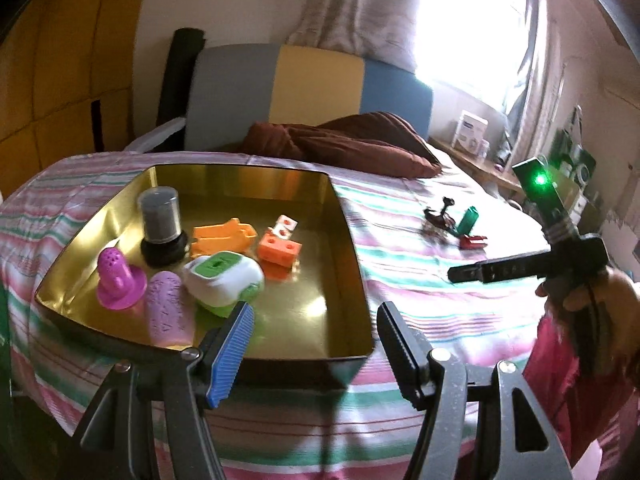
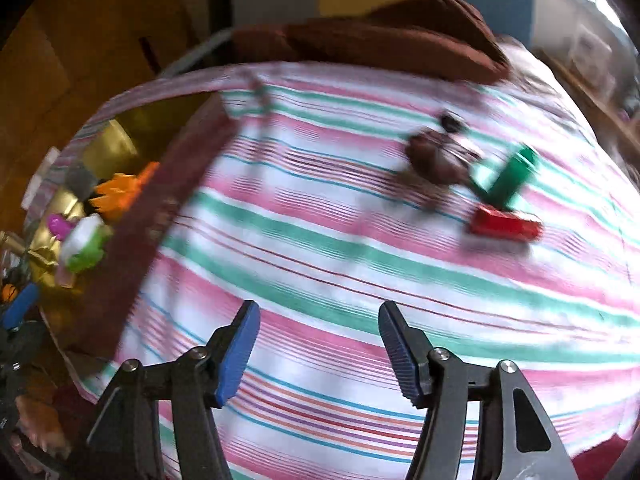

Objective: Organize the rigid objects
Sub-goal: 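Move the right tool to the red cylinder and grasp it, then grasp the brown pinecone toy with the left tool while the right tool holds the red cylinder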

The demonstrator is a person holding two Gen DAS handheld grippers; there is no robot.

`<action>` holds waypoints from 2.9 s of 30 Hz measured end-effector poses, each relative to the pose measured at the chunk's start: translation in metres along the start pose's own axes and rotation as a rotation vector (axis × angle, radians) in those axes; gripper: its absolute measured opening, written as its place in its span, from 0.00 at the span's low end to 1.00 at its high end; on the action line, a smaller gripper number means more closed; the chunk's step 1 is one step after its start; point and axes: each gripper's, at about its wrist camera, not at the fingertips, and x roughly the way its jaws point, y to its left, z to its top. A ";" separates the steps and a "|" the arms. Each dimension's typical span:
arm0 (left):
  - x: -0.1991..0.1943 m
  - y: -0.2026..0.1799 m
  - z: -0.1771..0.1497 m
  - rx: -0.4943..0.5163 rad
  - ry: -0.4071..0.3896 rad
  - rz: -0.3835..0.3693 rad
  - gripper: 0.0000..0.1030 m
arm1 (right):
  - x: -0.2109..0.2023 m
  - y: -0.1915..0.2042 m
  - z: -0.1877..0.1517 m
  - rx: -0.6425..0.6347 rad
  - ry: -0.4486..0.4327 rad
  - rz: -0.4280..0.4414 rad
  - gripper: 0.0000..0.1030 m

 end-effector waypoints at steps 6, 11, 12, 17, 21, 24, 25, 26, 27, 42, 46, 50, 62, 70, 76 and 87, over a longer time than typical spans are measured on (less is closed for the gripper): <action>-0.004 -0.015 0.001 0.044 -0.003 -0.009 0.63 | -0.016 -0.078 0.012 0.119 -0.071 -0.085 0.88; -0.003 -0.024 0.002 0.057 0.008 -0.010 0.63 | -0.017 -0.120 0.032 0.204 -0.136 -0.117 0.91; -0.003 -0.025 0.002 0.060 0.009 -0.009 0.63 | -0.015 -0.122 0.035 0.211 -0.135 -0.112 0.91; -0.002 -0.032 0.004 0.072 0.023 -0.012 0.63 | -0.002 -0.121 0.043 0.181 -0.152 -0.111 0.91; -0.001 -0.040 0.006 0.077 0.028 -0.022 0.63 | 0.011 -0.121 0.044 0.164 -0.146 -0.108 0.91; 0.001 -0.047 0.008 0.084 0.034 -0.034 0.63 | 0.017 -0.126 0.045 0.181 -0.146 -0.092 0.91; 0.002 -0.050 0.009 0.088 0.036 -0.039 0.63 | 0.019 -0.127 0.044 0.184 -0.137 -0.085 0.90; 0.003 -0.053 0.010 0.094 0.039 -0.044 0.63 | 0.022 -0.127 0.045 0.180 -0.127 -0.081 0.90; 0.003 -0.055 0.010 0.098 0.041 -0.046 0.63 | 0.025 -0.126 0.045 0.170 -0.119 -0.079 0.89; 0.019 -0.092 0.030 0.126 0.053 -0.120 0.63 | 0.038 -0.121 0.042 0.148 -0.034 -0.060 0.73; 0.032 -0.101 0.043 0.118 0.072 -0.142 0.63 | 0.034 -0.130 0.038 0.216 -0.006 -0.065 0.73; 0.051 -0.116 0.059 0.119 0.095 -0.153 0.64 | 0.030 -0.145 0.032 0.275 0.020 -0.145 0.73; 0.165 -0.175 0.102 0.165 0.217 -0.098 0.70 | 0.025 -0.167 0.027 0.387 0.036 -0.122 0.73; 0.231 -0.209 0.101 0.380 0.228 -0.005 0.70 | 0.020 -0.177 0.024 0.439 0.041 -0.122 0.73; 0.256 -0.202 0.112 0.255 0.239 -0.057 0.69 | 0.019 -0.178 0.022 0.455 0.041 -0.109 0.73; 0.265 -0.209 0.112 0.316 0.130 -0.103 0.28 | 0.017 -0.185 0.021 0.472 0.039 -0.096 0.74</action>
